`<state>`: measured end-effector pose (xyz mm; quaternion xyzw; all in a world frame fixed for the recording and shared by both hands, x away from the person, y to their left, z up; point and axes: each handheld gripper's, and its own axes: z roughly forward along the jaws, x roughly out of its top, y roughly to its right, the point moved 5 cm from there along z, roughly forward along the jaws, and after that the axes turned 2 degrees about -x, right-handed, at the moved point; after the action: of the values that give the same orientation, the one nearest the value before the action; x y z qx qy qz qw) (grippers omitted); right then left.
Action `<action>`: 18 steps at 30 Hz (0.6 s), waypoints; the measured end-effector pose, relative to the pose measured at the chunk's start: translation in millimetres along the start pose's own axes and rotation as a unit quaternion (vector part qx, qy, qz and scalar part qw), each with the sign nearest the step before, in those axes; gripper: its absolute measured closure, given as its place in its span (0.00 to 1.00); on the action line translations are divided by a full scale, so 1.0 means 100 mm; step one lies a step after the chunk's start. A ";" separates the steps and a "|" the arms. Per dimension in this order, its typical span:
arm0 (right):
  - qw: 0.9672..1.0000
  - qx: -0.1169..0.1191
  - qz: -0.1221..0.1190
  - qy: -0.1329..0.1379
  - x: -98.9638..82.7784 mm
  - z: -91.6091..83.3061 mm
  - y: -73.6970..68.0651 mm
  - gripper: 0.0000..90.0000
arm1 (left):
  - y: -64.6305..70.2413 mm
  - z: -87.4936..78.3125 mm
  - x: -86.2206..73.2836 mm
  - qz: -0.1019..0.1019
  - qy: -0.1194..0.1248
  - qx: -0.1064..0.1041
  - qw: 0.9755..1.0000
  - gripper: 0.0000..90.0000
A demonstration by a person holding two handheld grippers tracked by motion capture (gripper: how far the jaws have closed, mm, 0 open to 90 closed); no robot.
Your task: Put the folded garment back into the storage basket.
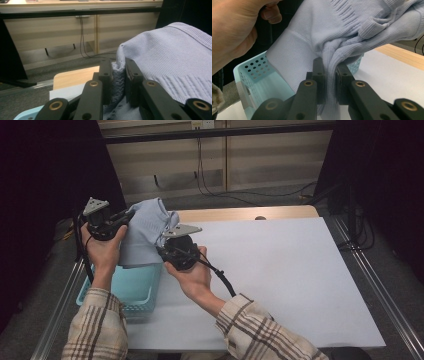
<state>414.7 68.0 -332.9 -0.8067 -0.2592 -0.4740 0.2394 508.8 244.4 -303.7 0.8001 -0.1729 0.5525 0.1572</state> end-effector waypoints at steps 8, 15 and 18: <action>1.000 0.001 -0.007 -0.002 0.03 0.09 -0.10 0.91 | -0.11 -0.09 0.01 -0.002 0.002 0.007 1.000 0.87; 1.000 0.010 -0.014 -0.004 0.06 0.15 -0.23 0.91 | -0.21 -0.15 -0.02 -0.001 -0.003 0.016 1.000 0.87; 1.000 0.012 -0.015 -0.005 0.06 0.19 -0.26 0.91 | -0.25 -0.18 -0.04 -0.005 -0.005 0.016 1.000 0.87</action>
<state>412.6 101.0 -332.2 -0.8020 -0.2787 -0.4702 0.2408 504.2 274.9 -303.0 0.8062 -0.1604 0.5504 0.1461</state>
